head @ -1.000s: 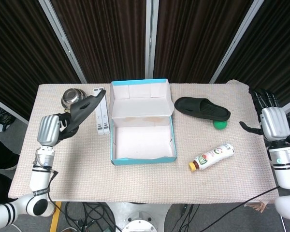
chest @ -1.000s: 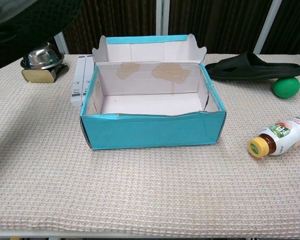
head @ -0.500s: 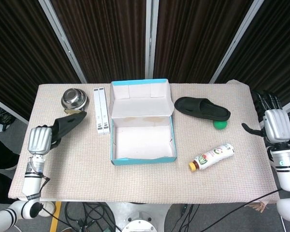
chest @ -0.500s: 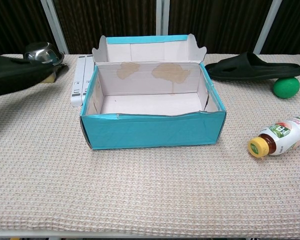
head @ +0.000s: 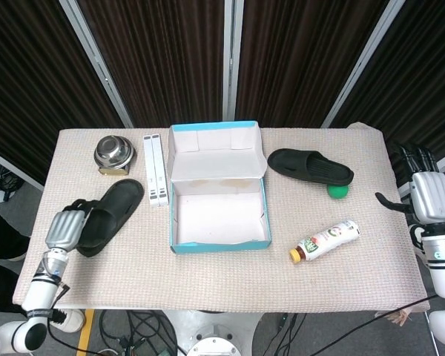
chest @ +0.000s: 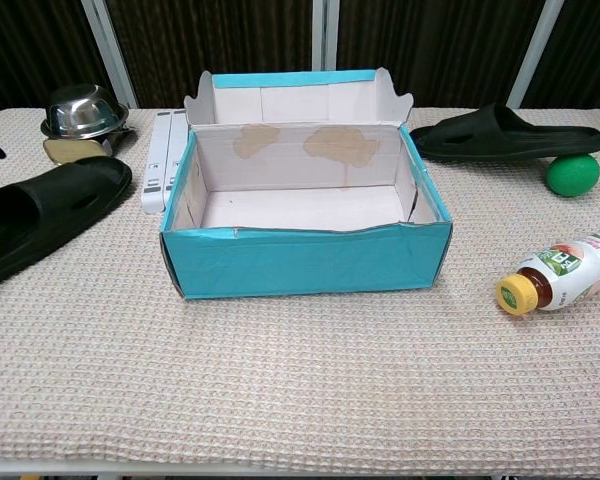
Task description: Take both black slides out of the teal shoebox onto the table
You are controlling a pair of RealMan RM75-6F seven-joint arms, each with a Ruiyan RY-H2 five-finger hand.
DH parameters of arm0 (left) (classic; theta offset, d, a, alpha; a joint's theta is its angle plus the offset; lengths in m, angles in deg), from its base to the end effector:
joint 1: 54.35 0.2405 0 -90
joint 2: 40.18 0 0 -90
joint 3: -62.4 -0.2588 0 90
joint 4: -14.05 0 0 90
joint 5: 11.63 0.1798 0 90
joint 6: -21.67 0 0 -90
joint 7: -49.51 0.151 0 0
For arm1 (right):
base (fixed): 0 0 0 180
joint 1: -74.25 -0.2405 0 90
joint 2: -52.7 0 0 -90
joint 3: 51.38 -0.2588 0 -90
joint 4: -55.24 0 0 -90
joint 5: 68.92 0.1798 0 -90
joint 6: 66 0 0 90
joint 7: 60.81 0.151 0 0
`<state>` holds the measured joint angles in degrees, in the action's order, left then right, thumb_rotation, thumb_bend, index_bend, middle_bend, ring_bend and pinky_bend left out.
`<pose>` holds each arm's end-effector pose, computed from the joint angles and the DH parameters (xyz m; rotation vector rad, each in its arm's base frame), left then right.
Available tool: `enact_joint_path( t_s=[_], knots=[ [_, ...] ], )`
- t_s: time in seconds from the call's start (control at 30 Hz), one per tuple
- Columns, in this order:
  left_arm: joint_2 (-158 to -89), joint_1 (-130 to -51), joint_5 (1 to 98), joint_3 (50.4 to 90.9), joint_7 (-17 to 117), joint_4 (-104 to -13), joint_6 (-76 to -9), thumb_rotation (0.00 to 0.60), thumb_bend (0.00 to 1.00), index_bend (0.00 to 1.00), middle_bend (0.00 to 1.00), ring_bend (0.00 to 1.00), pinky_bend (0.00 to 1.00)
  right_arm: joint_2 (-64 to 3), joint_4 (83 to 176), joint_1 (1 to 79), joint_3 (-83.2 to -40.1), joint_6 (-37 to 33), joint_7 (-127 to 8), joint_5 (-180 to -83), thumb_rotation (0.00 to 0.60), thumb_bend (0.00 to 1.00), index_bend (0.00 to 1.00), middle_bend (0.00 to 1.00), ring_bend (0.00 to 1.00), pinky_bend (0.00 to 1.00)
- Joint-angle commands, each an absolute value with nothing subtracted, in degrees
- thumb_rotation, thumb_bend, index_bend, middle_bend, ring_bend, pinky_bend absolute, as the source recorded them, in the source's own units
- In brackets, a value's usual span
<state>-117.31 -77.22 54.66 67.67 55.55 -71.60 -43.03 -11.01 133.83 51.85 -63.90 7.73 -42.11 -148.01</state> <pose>-0.2879 0.2804 0.0932 -1.4844 -1.1407 -0.7997 -0.2750 -0.3134 0.2284 1.3582 -0.8658 1.1661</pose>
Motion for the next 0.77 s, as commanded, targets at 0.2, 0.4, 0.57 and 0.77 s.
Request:
enact_joint_path(
  t_s=[0.2, 0.4, 0.57, 0.77],
  knots=[
    [-112.6, -70.0, 57.3, 68.8, 49.7, -72.5, -54.7, 0.600, 0.01, 0.23, 0.24, 0.13, 0.24, -9.6, 137.5, 56.6, -58.8, 8.8, -38.0, -151.2, 0.600, 0.10, 0.06, 0.16, 0.00, 0.00],
    [-112.0, -64.8, 60.3, 66.4, 50.8, -70.0, -61.7, 0.600, 0.01, 0.24, 0.24, 0.13, 0.22, -11.7, 138.8, 61.6, -54.9, 16.3, -38.4, -156.7, 0.600, 0.15, 0.06, 0.12, 0.00, 0.00],
    [-112.3, -61.3, 63.0, 64.7, 52.4, -69.2, -66.7, 0.600, 0.01, 0.24, 0.24, 0.13, 0.21, -12.7, 139.4, 64.2, -52.9, 18.6, -39.7, -158.0, 0.600, 0.17, 0.06, 0.10, 0.00, 0.00],
    [-112.2, -57.9, 65.3, 62.9, 51.9, -70.0, -69.6, 0.600, 0.01, 0.24, 0.24, 0.13, 0.20, -12.3, 139.1, 65.9, -51.2, 18.2, -37.4, -158.1, 0.600, 0.21, 0.06, 0.08, 0.00, 0.00]
  ],
)
